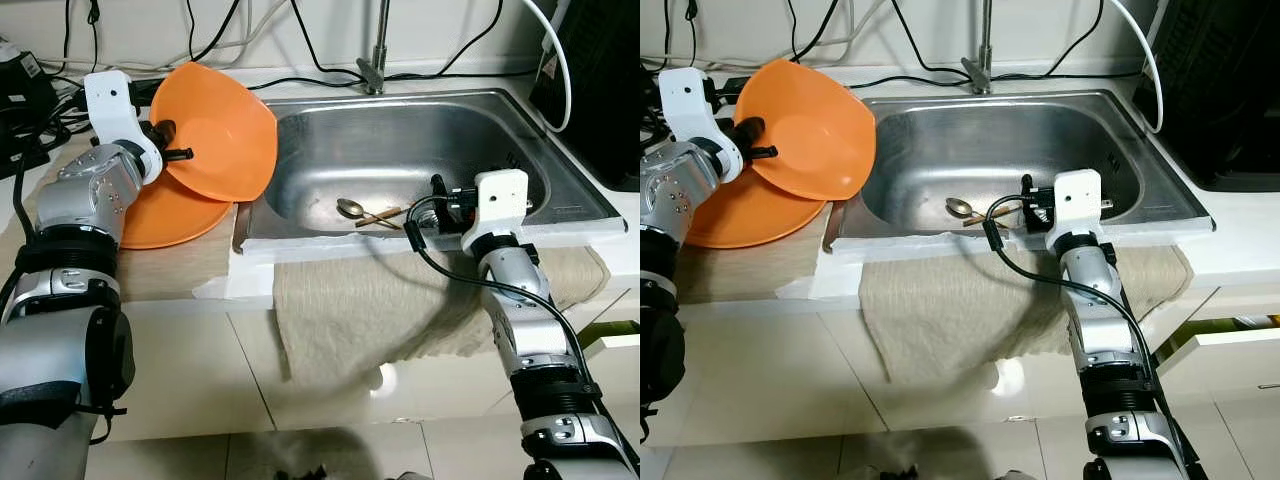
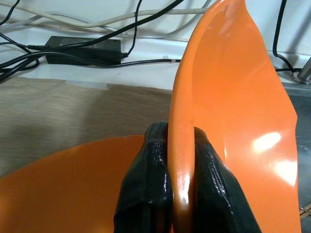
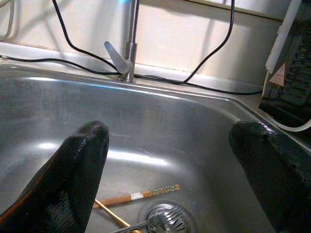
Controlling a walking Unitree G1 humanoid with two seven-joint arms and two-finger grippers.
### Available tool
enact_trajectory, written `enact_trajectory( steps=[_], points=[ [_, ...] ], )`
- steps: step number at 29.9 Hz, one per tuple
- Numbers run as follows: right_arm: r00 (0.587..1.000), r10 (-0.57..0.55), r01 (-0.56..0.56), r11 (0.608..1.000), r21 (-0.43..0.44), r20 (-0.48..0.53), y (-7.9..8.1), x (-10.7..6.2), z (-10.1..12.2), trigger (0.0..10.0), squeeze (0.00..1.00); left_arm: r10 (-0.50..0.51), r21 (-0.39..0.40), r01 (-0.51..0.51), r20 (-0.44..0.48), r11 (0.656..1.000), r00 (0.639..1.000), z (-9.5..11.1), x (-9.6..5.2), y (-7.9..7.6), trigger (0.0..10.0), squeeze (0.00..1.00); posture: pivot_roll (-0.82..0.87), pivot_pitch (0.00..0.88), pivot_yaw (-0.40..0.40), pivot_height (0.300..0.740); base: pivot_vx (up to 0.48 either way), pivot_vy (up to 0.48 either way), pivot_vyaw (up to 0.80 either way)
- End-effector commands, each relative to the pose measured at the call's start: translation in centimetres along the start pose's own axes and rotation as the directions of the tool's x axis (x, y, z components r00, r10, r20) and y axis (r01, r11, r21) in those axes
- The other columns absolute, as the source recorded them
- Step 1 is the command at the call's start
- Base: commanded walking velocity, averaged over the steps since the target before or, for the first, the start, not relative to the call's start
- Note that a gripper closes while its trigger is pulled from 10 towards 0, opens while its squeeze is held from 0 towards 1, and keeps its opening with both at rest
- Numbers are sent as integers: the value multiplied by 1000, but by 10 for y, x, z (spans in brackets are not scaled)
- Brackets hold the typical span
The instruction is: Kitchen organization
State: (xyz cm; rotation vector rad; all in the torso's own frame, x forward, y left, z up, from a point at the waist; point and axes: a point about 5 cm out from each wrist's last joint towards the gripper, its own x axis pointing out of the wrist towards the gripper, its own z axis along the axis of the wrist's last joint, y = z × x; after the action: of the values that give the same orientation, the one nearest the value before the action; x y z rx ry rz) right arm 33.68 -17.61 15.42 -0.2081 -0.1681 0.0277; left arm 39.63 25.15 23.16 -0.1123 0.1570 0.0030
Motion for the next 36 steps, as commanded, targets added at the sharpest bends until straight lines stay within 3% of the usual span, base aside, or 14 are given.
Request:
enact_trajectory(
  steps=[1,36],
  points=[
    [1000,7,-7,1000,5,6,1,-1,2,10000,0,26,18,-25,-68,1000,997,-15,-2,7,0,0,-84,0,59,740,0,0,0],
    [1000,7,-7,1000,6,-4,1,9,4,10000,0,32,17,-31,-69,999,997,-11,2,4,0,0,-80,0,59,740,0,0,0]
  ],
)
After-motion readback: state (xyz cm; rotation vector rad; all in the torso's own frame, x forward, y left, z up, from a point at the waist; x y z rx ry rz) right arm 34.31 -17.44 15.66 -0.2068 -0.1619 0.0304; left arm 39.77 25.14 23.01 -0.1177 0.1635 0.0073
